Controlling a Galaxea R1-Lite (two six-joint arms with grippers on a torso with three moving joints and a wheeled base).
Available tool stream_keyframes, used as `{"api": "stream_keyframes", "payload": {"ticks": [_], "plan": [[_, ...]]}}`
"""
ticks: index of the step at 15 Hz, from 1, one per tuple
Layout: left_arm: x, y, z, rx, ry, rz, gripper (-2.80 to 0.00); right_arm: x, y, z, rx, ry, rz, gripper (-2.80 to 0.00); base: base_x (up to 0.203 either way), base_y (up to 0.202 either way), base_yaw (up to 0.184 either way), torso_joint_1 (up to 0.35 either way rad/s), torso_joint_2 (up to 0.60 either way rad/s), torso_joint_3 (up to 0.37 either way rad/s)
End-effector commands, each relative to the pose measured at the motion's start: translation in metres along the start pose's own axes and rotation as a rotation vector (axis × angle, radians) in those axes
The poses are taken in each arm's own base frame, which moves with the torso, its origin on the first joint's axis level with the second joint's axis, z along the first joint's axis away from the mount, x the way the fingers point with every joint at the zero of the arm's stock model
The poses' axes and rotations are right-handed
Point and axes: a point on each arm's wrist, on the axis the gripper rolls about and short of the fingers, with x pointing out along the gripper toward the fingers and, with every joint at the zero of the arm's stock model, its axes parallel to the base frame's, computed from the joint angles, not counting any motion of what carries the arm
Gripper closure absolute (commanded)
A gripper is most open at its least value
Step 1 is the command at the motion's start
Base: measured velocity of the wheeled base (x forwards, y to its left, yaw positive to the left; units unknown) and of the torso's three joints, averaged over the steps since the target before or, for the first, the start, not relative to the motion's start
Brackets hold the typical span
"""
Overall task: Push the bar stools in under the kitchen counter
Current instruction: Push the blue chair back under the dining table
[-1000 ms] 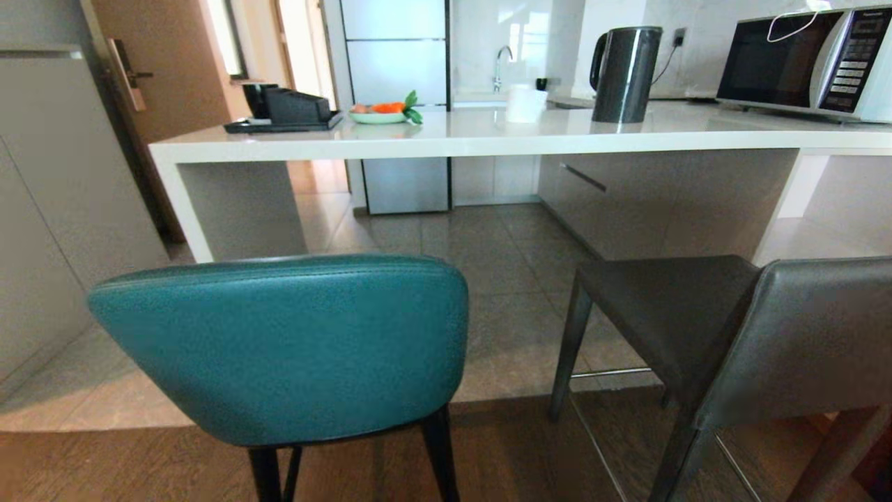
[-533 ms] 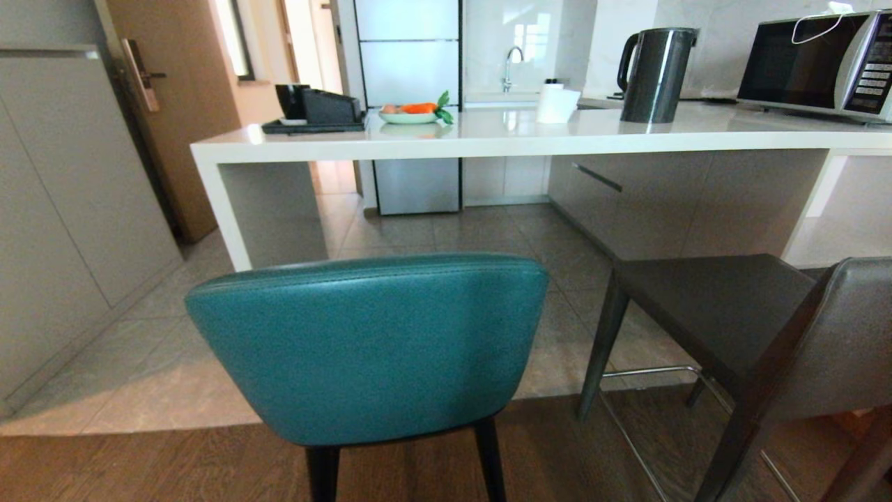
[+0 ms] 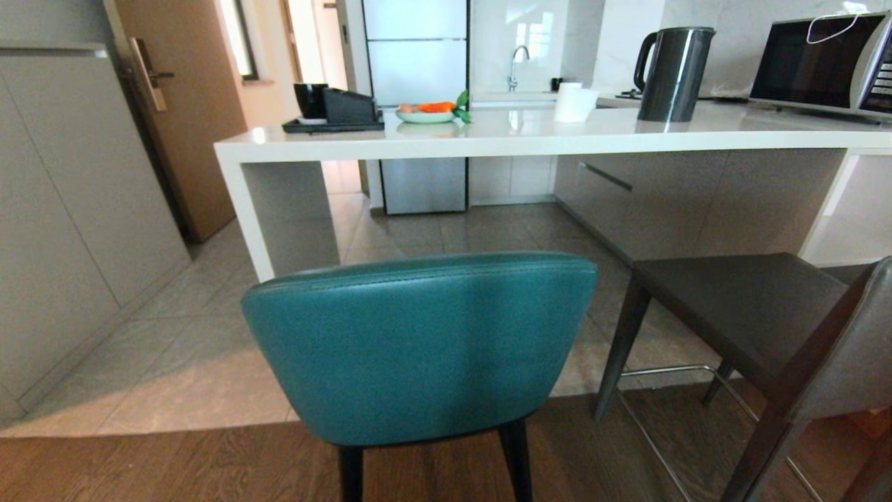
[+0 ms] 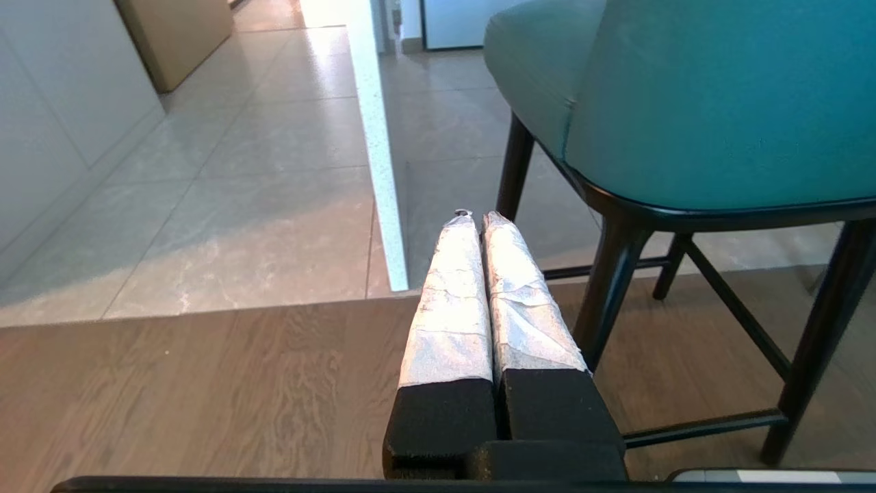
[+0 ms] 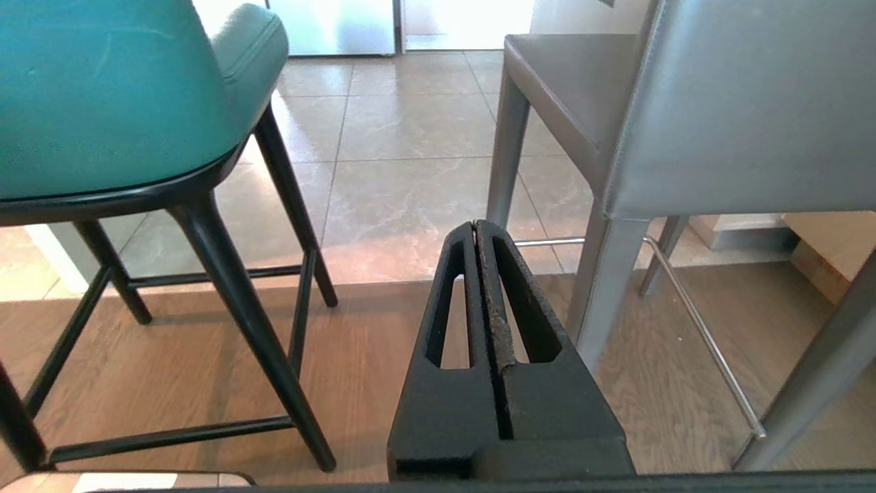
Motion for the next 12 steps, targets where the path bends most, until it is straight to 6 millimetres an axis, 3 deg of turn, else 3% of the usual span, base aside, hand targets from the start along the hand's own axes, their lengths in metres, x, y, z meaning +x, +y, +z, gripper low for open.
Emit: {"api": "stream_keyframes", "payload": {"ticks": [1, 12], "plan": [[0.0001, 0.0, 0.0, 0.0, 0.001, 0.0, 0.0, 0.0003, 0.0001, -0.0012, -0.001, 0.004, 0.001, 0.0, 0.0, 0.0, 0.0, 0.0, 0.0, 0.0], [0.0, 0.0003, 0.0004, -0.043, 0.0, 0.014, 0.0, 0.0004, -0.0006, -0.001, 0.064, 0.004, -0.03, 0.0, 0.0, 0.0, 0.0, 0.0, 0.0, 0.0]]}}
